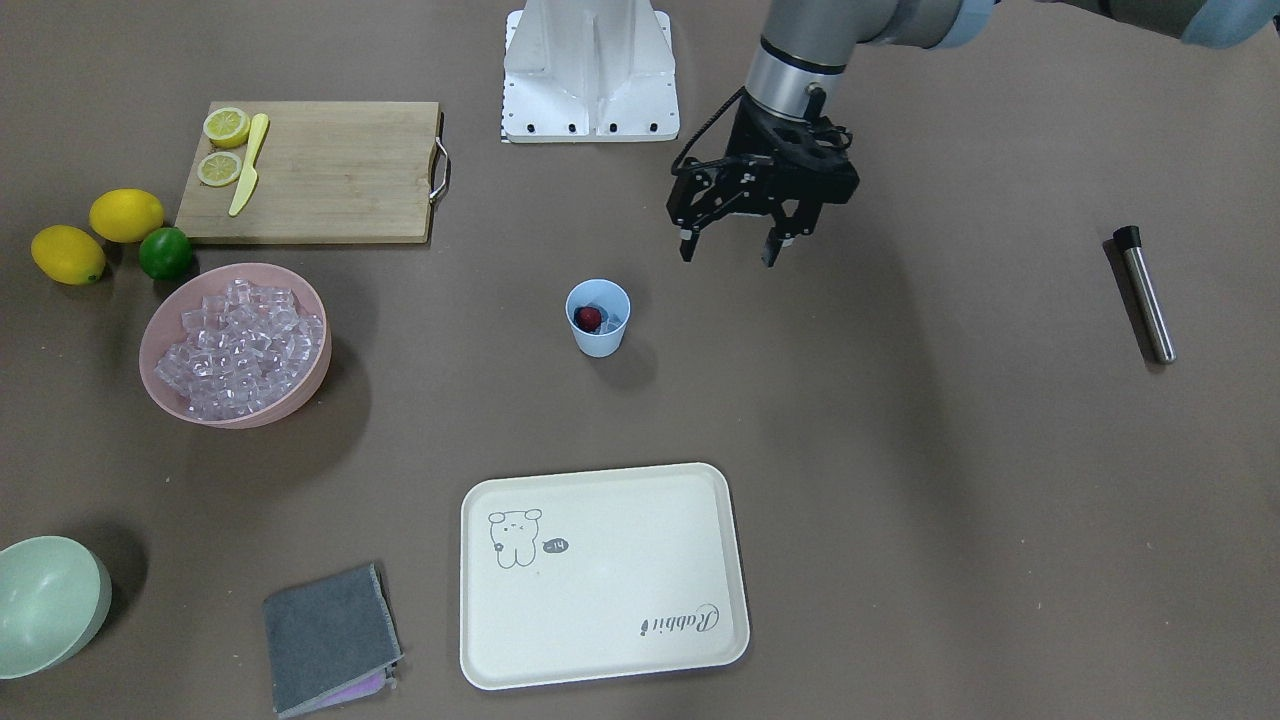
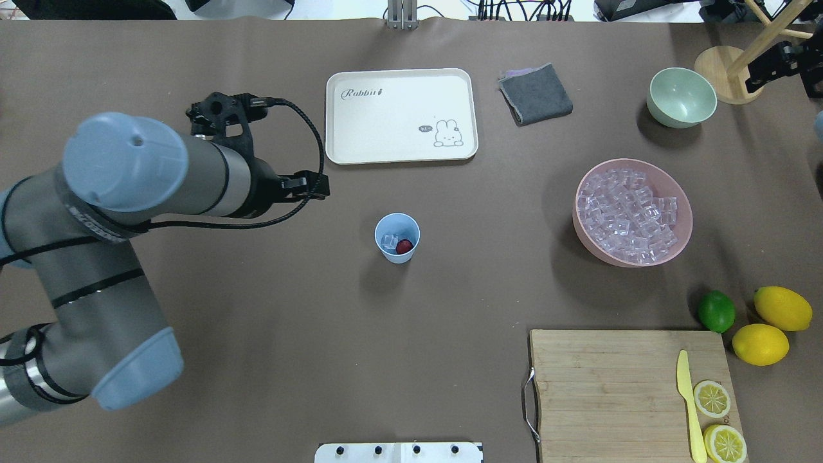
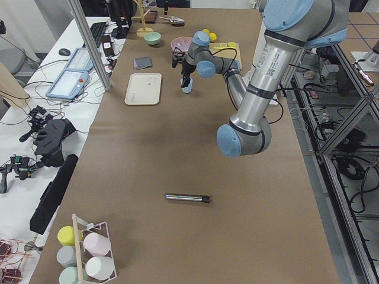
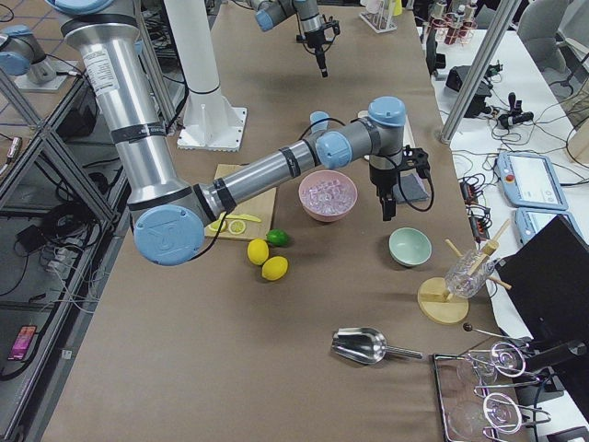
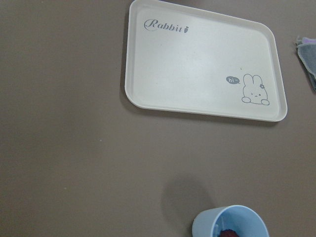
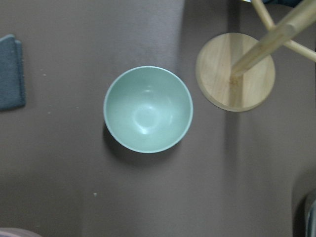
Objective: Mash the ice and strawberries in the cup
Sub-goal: 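Withdraw the left gripper from the cup toward the table edge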
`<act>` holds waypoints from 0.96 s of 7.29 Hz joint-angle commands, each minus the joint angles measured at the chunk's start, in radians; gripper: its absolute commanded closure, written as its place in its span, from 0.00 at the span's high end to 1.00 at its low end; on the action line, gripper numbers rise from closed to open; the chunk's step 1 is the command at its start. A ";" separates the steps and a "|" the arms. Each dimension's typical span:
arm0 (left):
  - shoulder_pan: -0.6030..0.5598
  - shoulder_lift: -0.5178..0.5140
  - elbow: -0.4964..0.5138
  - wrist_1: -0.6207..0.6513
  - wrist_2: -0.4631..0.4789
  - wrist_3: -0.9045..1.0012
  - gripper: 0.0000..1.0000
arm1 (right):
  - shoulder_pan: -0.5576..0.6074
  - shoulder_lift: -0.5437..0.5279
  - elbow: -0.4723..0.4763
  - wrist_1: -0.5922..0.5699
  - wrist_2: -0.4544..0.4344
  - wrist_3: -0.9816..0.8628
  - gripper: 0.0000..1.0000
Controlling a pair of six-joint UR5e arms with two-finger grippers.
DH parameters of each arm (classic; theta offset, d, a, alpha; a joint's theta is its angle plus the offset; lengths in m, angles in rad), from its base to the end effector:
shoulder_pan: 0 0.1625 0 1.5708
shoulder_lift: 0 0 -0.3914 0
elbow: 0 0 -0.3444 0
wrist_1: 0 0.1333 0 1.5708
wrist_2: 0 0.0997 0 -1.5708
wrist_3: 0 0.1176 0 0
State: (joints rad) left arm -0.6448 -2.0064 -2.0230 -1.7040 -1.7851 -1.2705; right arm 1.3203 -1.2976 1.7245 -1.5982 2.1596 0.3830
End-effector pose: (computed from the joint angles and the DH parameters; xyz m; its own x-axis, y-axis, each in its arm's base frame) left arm 0.3606 -0.4066 0.2252 0.5298 -0.0367 -0.8473 0.2990 0.9430 0.1461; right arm -0.0702 -0.5487 0.4481 0.7830 -0.0518 0.6199 -0.0692 0.9831 0.1696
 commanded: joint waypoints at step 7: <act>-0.642 0.423 0.401 -0.226 -0.381 0.930 0.98 | 0.204 -0.120 -0.152 -0.023 0.095 -0.280 1.00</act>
State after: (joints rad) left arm -1.2574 -1.6253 -1.7244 -1.8144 -2.1523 -0.3637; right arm 1.5183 -1.4096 1.5740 -1.6214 2.2473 0.1049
